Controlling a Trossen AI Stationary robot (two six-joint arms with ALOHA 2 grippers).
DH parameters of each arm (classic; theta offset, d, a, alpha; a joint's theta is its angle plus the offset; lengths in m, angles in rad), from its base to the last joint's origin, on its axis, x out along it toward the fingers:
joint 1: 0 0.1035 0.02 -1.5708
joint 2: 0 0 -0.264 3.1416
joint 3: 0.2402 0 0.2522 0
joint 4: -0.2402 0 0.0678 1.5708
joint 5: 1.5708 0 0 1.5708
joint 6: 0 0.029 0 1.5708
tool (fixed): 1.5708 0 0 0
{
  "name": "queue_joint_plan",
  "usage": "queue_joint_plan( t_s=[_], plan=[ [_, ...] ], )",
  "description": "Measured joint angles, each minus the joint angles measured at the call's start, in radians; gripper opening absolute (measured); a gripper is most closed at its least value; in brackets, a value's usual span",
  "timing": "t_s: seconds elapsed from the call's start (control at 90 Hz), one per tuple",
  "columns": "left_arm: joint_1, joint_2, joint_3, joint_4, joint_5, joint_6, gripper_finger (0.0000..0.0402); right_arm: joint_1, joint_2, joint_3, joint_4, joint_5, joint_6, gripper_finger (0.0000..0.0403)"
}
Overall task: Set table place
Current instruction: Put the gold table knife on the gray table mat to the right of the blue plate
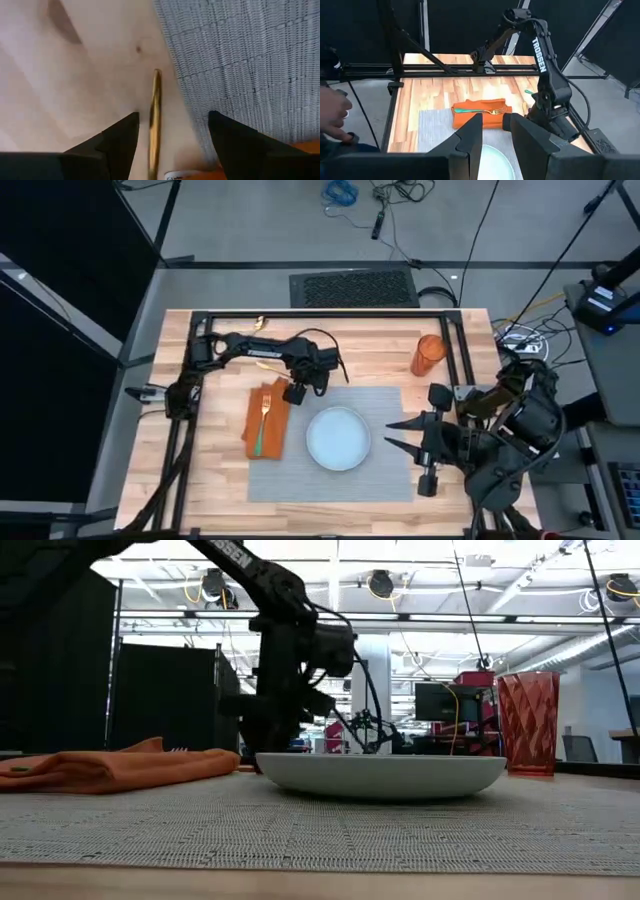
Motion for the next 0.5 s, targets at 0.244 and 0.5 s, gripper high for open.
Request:
queue_joint_plan(
  t_s=[0.244,0.5],
  plan=[
    [0.0,0.007,0.019,0.026,-0.017,0.027,0.0202,0.0,0.005,0.0,-0.001,-0.002,-0.005,0.0086],
    [0.001,0.008,0.029,0.061,-0.023,0.029,0.0132,0.0,0.005,0.0,-0.001,-0.002,-0.002,0.0086]
  ],
)
